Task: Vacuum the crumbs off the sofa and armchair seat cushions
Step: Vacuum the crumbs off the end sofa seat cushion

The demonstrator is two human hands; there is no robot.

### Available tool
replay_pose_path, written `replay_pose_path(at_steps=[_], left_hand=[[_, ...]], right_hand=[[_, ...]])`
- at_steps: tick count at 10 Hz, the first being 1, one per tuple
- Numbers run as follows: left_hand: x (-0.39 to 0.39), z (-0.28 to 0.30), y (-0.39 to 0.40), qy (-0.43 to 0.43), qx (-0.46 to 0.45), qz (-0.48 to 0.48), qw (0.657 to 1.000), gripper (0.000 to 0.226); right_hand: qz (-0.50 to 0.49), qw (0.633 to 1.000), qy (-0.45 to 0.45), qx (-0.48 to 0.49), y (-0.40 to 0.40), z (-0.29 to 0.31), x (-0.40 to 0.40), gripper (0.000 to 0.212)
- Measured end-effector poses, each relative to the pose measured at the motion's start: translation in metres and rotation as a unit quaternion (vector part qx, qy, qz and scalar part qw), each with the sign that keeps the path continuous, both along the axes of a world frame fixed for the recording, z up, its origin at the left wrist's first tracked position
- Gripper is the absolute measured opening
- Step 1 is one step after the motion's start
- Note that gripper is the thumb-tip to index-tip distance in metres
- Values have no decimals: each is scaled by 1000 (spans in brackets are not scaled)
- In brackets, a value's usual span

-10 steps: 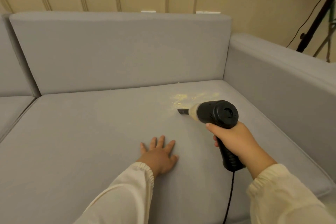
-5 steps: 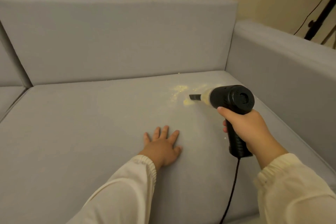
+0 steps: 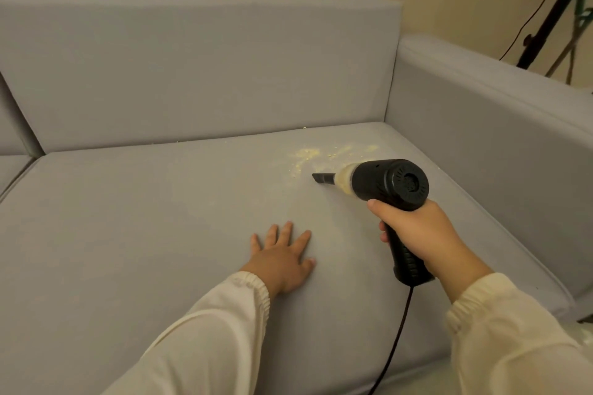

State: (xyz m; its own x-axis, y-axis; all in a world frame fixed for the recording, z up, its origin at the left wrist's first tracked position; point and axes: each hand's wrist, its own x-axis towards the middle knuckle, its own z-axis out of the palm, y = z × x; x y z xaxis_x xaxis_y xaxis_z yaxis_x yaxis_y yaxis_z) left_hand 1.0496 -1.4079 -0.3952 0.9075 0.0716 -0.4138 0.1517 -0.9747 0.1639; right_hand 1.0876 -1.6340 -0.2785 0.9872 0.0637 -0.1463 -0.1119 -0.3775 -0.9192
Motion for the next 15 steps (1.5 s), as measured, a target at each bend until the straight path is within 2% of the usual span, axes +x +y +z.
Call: replay_pose_path(at_steps=[3,8,11,12,13,15], left_hand=[[2,-2,2,-8,-6,0,1000,67],[11,-7,12,-11,-19,15,1000,68],[10,-2,9,-7,-27,16,999,68],[8,-2,12,-12,-29,21,999,69],[5,-5,16,-20,-30,24,999,69],[6,-4,12,-17,-27,26,999,70]], right_hand=[[-18,1000,-19,9,25,-24,21,25],[-25,992,23,125,86,-29,89,26],[32,997,0,67,97,-17,81,22],[9,999,-38,28,93,-16,76,28],[-30,998,-45,35,83,-18,75,31],[-23,999,-8,47,67,-20,71,25]])
